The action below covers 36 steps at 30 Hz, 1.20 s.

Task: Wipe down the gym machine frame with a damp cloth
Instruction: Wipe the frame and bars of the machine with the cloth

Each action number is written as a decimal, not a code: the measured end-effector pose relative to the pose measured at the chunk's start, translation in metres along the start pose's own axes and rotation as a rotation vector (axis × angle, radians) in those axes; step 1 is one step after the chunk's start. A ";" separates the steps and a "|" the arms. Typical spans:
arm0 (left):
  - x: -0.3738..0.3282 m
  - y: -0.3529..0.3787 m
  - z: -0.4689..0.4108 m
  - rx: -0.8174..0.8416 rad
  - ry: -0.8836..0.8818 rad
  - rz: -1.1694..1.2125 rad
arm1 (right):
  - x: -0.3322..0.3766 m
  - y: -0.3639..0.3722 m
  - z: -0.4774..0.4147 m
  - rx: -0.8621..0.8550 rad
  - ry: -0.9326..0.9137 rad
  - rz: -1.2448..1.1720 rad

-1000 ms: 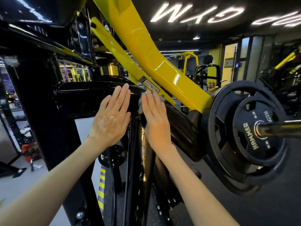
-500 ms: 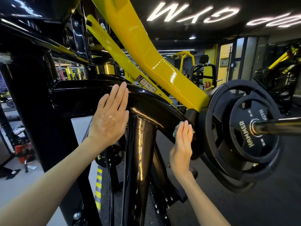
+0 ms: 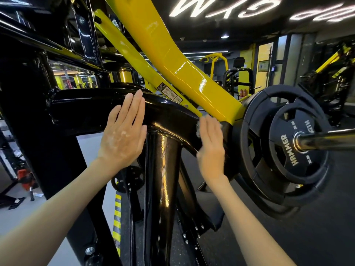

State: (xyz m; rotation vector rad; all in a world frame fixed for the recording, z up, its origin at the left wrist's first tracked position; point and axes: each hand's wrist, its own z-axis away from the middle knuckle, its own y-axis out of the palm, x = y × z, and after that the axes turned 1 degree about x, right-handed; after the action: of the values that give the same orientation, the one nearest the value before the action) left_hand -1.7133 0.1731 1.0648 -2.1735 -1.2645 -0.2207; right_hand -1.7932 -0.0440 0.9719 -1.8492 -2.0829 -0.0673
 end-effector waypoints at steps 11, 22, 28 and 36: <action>-0.001 -0.001 0.000 0.000 -0.013 0.019 | -0.037 -0.010 0.101 0.134 0.264 0.078; 0.001 0.001 0.001 0.027 -0.004 -0.006 | 0.064 0.021 0.005 0.046 -0.099 -0.158; 0.004 0.001 0.002 0.008 0.018 0.022 | 0.054 0.000 -0.018 0.220 -0.372 -0.109; 0.021 -0.014 0.002 0.020 0.051 0.011 | 0.054 0.004 -0.064 0.032 -0.342 -0.063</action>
State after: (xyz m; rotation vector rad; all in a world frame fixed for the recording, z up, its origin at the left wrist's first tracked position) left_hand -1.7138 0.1950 1.0775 -2.1439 -1.2204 -0.2566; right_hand -1.7787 -0.0091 1.0469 -1.8836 -2.3494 0.2842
